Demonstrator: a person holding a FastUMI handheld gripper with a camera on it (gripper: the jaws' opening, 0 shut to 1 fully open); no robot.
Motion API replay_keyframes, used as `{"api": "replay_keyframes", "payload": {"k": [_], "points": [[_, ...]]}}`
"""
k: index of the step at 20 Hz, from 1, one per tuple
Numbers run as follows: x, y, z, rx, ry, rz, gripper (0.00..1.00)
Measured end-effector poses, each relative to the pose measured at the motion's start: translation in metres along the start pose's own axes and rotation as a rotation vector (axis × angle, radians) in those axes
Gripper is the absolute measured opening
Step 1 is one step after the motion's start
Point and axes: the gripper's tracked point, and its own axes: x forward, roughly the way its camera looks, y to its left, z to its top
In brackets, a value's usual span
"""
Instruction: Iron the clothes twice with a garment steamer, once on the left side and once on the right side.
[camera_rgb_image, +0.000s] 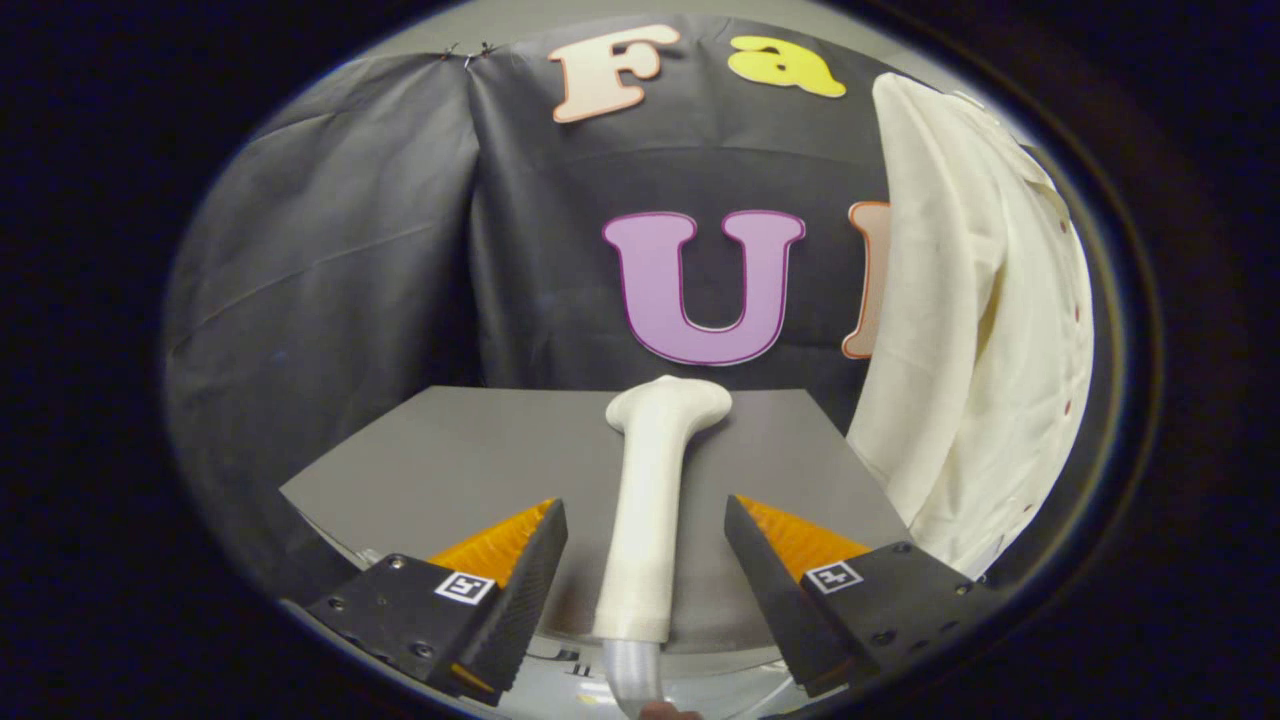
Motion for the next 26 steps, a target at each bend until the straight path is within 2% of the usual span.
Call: {"api": "replay_keyframes", "payload": {"k": [3,7,9,11,14,17,23,26], "points": [[0.022,-0.001,-0.004,0.003,0.055,-0.029,0.98],[0.039,0.003,-0.013,0.041,0.170,-0.017,0.74],[0.041,-0.003,-0.012,0.064,0.229,-0.050,0.62],[0.045,-0.002,-0.013,0.098,0.252,-0.081,0.42],[0.048,-0.003,-0.013,0.019,0.235,-0.081,0.41],[0.049,0.002,-0.013,0.072,0.211,-0.044,0.40],[0.040,0.010,-0.002,0.033,0.127,0.023,0.31],[0.018,0.011,-0.019,-0.008,0.140,0.057,0.29]]}}
